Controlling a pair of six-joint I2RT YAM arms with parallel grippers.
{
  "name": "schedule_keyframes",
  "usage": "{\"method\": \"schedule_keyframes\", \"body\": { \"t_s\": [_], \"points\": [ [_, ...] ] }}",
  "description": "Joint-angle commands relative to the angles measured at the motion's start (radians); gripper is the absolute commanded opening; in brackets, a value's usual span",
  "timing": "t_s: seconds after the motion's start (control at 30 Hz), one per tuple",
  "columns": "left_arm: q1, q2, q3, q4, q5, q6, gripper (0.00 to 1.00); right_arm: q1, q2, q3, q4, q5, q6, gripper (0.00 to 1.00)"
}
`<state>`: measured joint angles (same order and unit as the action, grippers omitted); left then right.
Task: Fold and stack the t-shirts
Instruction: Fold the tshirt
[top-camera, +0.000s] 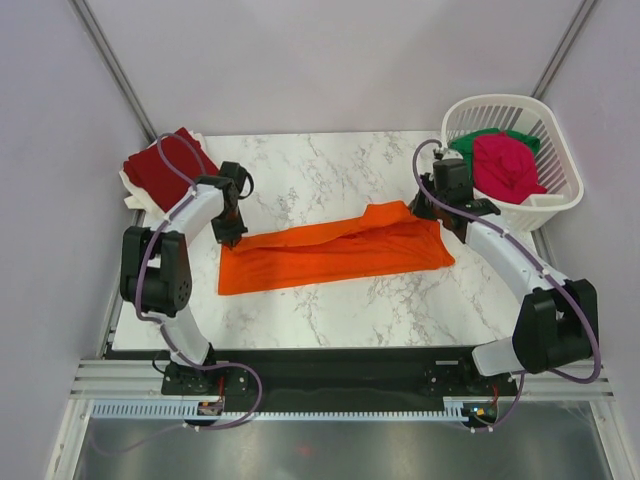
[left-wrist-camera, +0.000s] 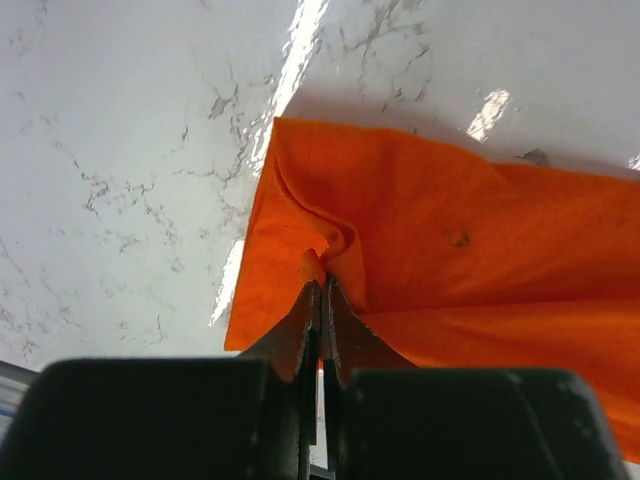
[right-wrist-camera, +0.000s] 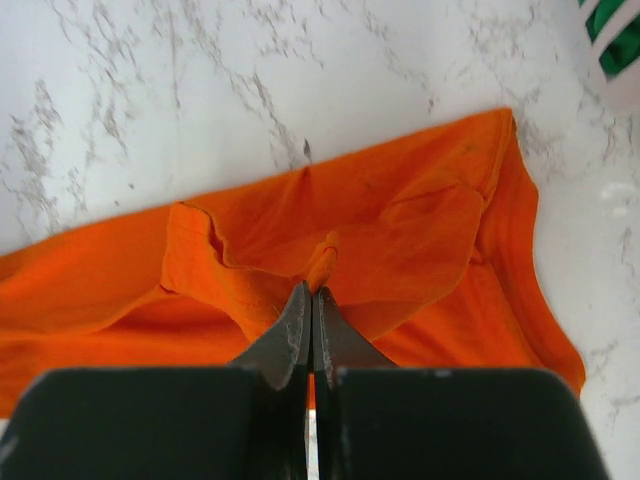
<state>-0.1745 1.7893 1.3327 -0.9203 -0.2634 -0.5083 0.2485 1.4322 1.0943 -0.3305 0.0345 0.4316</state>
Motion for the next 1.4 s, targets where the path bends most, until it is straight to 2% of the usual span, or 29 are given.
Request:
{"method": "schedule_keyframes", "body": {
  "t_s": [0.0,0.27,0.37,0.4,0.47,0.5,0.53,0.6,0.63,0.73,0.8,0.97,1.07,1.1,1.2,1.37],
  "points": [
    [-0.003,-0.076,-0.049,-0.012,-0.072,-0.050,0.02,0.014,-0.062,-0.077,-0.007,0.025,0.024,0.00],
    [-0.013,-0.108,-0.154,-0.015,-0.119,-0.081,0.04,0.025,-0.170,-0.204,-0.024,0.083,0.071,0.00],
    [-0.013,-0.116,-0.187,-0.028,-0.125,-0.094,0.09,0.023,-0.219,-0.267,-0.024,0.125,0.104,0.00],
    [-0.014,-0.129,-0.205,-0.034,-0.122,-0.108,0.21,0.025,-0.236,-0.296,-0.031,0.149,0.113,0.00],
    [-0.014,-0.168,-0.227,-0.041,-0.116,-0.110,0.39,0.023,-0.242,-0.313,-0.038,0.159,0.119,0.00],
    [-0.014,-0.185,-0.236,-0.045,-0.114,-0.110,0.50,0.025,-0.242,-0.324,-0.045,0.157,0.119,0.24],
    [-0.014,-0.220,-0.237,-0.055,-0.114,-0.108,0.59,0.023,-0.242,-0.330,-0.047,0.156,0.125,0.35],
    [-0.014,-0.263,-0.234,-0.068,-0.117,-0.101,0.65,0.025,-0.248,-0.349,-0.053,0.157,0.130,0.43],
    [-0.016,-0.281,-0.233,-0.074,-0.123,-0.096,0.65,0.025,-0.251,-0.353,-0.053,0.165,0.133,0.51],
    [-0.014,-0.330,-0.205,-0.081,-0.158,-0.072,0.66,0.025,-0.291,-0.373,-0.062,0.169,0.144,0.61],
    [-0.014,-0.315,-0.170,-0.080,-0.168,-0.058,0.66,0.026,-0.329,-0.401,-0.059,0.156,0.171,0.74],
    [-0.023,-0.202,-0.104,-0.077,-0.131,-0.085,0.66,0.026,-0.293,-0.418,-0.042,0.084,0.194,0.81],
    [-0.028,-0.130,-0.102,-0.051,-0.135,-0.101,0.72,0.025,-0.250,-0.425,-0.022,0.067,0.196,0.82],
    [-0.029,-0.111,-0.107,-0.037,-0.145,-0.102,0.76,0.026,-0.237,-0.430,-0.013,0.068,0.196,0.83],
    [-0.026,-0.039,-0.092,-0.017,-0.129,-0.124,0.79,0.025,-0.201,-0.436,0.014,0.084,0.194,0.89],
    [-0.011,0.031,-0.110,0.018,-0.146,-0.167,0.82,0.025,-0.109,-0.435,0.057,0.065,0.193,0.91]
  ]
}}
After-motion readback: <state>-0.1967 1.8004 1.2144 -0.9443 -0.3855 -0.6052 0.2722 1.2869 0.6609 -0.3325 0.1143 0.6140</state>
